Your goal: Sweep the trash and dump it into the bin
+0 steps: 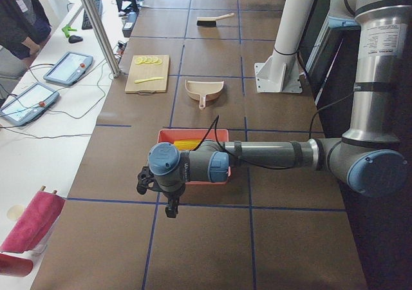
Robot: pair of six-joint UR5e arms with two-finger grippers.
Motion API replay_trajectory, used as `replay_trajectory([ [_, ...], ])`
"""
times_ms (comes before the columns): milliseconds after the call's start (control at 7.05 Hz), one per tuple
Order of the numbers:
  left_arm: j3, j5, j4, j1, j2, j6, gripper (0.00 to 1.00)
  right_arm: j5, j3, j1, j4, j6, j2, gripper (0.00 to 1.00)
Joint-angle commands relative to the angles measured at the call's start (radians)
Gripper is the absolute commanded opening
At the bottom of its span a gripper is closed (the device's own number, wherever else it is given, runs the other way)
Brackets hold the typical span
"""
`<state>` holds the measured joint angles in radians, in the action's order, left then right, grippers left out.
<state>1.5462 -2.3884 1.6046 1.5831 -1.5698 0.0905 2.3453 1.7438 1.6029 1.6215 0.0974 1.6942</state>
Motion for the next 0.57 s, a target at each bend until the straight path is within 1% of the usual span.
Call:
replay_trajectory([
  [0, 0.0, 0.0, 0.0, 0.0, 0.001, 0.0, 1.0, 0.002, -0.001, 0.0, -0.002, 0.002, 0.001, 1.0],
  [426, -0.001, 0.002, 0.0, 0.0, 0.001, 0.0, 1.0, 0.003, -0.013, 0.0, -0.003, 0.002, -0.008, 1.0],
])
